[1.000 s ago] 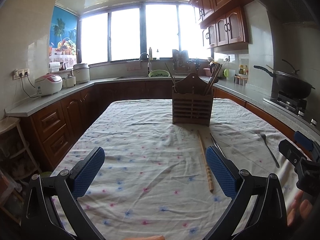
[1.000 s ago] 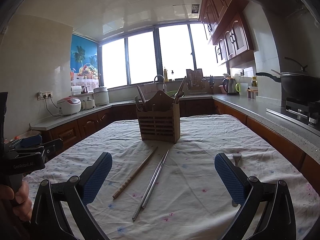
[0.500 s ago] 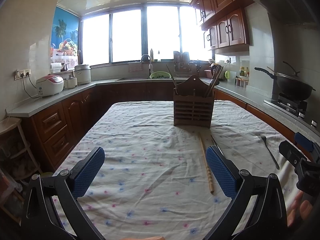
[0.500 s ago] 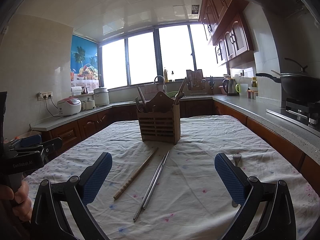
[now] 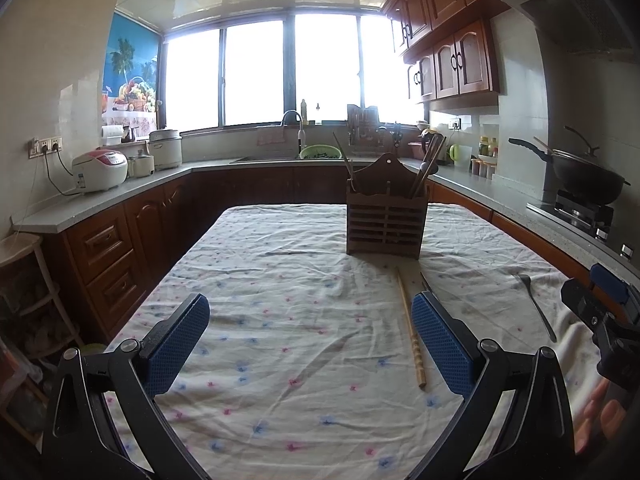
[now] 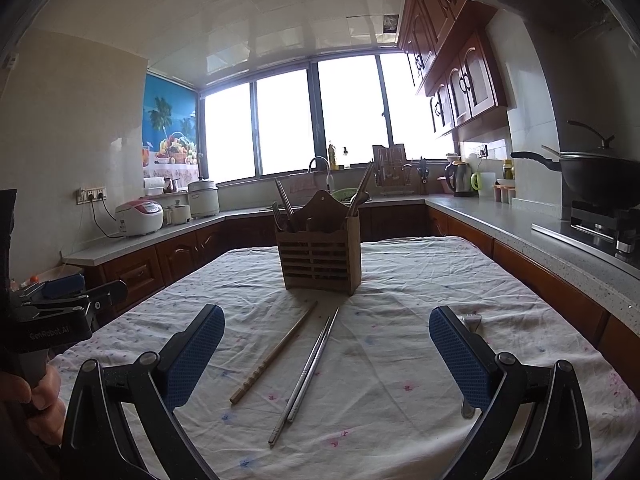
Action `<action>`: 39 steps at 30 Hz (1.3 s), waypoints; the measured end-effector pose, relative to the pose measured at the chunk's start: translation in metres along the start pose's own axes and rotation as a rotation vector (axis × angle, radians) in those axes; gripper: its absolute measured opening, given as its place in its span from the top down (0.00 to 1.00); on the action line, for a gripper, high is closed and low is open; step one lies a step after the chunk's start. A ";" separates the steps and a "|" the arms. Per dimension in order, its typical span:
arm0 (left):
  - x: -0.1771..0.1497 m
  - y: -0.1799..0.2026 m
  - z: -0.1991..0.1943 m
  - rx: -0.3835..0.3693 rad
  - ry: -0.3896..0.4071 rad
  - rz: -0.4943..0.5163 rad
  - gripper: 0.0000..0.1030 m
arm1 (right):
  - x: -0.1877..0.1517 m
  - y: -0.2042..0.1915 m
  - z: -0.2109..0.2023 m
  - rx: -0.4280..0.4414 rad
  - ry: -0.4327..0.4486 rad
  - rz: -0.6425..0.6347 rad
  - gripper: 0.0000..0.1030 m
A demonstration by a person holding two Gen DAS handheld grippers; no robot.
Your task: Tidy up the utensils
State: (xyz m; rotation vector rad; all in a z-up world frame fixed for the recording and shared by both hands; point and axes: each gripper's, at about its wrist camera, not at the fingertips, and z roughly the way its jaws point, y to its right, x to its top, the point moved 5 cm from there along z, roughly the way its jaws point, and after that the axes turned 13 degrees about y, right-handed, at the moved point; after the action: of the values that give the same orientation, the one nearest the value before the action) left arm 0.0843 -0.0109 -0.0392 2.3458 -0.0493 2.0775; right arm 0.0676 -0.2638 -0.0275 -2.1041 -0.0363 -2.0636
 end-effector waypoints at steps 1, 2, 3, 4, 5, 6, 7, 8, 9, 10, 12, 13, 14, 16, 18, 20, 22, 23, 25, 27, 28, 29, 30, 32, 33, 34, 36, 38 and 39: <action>0.000 0.000 0.000 -0.002 0.000 0.000 0.00 | 0.000 0.000 0.000 0.000 0.000 0.000 0.00; 0.000 0.001 0.000 -0.003 0.000 0.000 0.00 | 0.000 0.000 0.000 0.000 0.000 0.000 0.00; 0.001 0.001 -0.001 -0.003 0.000 0.001 0.00 | 0.000 0.000 0.000 0.000 0.000 0.001 0.00; 0.001 0.001 -0.001 -0.004 0.000 0.002 0.00 | 0.000 0.000 0.000 0.000 0.000 0.001 0.00; 0.001 0.002 -0.001 -0.004 0.001 0.002 0.00 | 0.000 0.000 0.000 0.001 0.000 0.001 0.00; 0.001 0.002 -0.001 -0.005 0.002 0.001 0.00 | 0.000 0.000 0.000 0.000 0.000 -0.001 0.00; 0.001 0.002 -0.001 -0.005 0.002 0.001 0.00 | 0.000 0.000 0.000 0.000 0.000 -0.001 0.00; 0.002 0.002 -0.002 -0.005 0.003 0.000 0.00 | 0.000 0.000 0.000 0.001 0.000 0.000 0.00; 0.002 0.002 -0.002 -0.005 0.002 0.001 0.00 | 0.001 0.000 0.000 0.002 0.001 0.001 0.00; 0.002 0.003 -0.002 -0.006 0.002 0.002 0.00 | 0.002 0.000 -0.001 0.003 0.002 0.002 0.00; 0.003 0.004 -0.002 -0.007 0.003 0.003 0.00 | 0.004 -0.001 -0.002 0.004 0.004 0.001 0.00; 0.003 0.004 -0.002 -0.008 0.002 0.002 0.00 | 0.005 -0.001 -0.002 0.004 0.004 0.001 0.00; 0.003 0.004 -0.002 -0.010 0.002 0.002 0.00 | 0.004 -0.001 -0.002 0.004 0.004 0.002 0.00; 0.004 0.005 -0.002 -0.010 0.003 0.002 0.00 | 0.006 -0.001 -0.002 0.004 0.007 0.002 0.00; 0.004 0.005 -0.002 -0.011 0.002 0.002 0.00 | 0.008 -0.002 -0.003 0.005 0.009 0.001 0.00; 0.004 0.005 -0.002 -0.012 0.002 0.001 0.00 | 0.008 -0.002 -0.003 0.006 0.009 0.003 0.00; 0.005 0.006 -0.002 -0.013 0.002 0.001 0.00 | 0.008 -0.002 -0.003 0.006 0.008 0.002 0.00; 0.006 0.007 -0.002 -0.015 0.002 0.002 0.00 | 0.008 -0.002 -0.003 0.006 0.007 0.002 0.00; 0.006 0.007 -0.001 -0.017 0.001 0.002 0.00 | 0.010 -0.003 -0.003 0.007 0.005 0.003 0.00; 0.007 0.007 -0.001 -0.020 0.002 -0.001 0.00 | 0.012 -0.004 -0.003 0.007 0.009 0.003 0.00; 0.008 0.008 0.000 -0.021 0.003 -0.001 0.00 | 0.014 -0.004 -0.003 0.007 0.011 0.003 0.00; 0.008 0.008 0.000 -0.021 0.003 -0.001 0.00 | 0.015 -0.005 -0.003 0.009 0.013 0.002 0.00; 0.009 0.008 0.001 -0.023 0.004 -0.002 0.00 | 0.017 -0.006 -0.003 0.010 0.015 0.002 0.00; 0.009 0.009 0.001 -0.025 0.004 -0.003 0.00 | 0.019 -0.007 -0.002 0.012 0.019 0.000 0.00; 0.009 0.010 0.001 -0.028 0.004 -0.004 0.00 | 0.020 -0.007 -0.002 0.012 0.020 -0.001 0.00; 0.010 0.010 0.002 -0.030 0.004 -0.004 0.00 | 0.020 -0.007 -0.002 0.012 0.020 -0.002 0.00; 0.010 0.010 0.002 -0.031 0.006 -0.004 0.00 | 0.020 -0.008 -0.001 0.013 0.020 -0.001 0.00; 0.010 0.010 0.002 -0.034 0.006 -0.004 0.00 | 0.020 -0.007 -0.002 0.011 0.020 -0.001 0.00; 0.010 0.010 0.002 -0.034 0.008 -0.004 0.00 | 0.020 -0.007 -0.002 0.012 0.020 -0.001 0.00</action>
State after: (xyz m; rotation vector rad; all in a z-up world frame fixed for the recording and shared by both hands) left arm 0.0872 -0.0215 -0.0297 2.3168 -0.0794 2.0670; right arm 0.0656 -0.2594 -0.0070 -2.0769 -0.0466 -2.0795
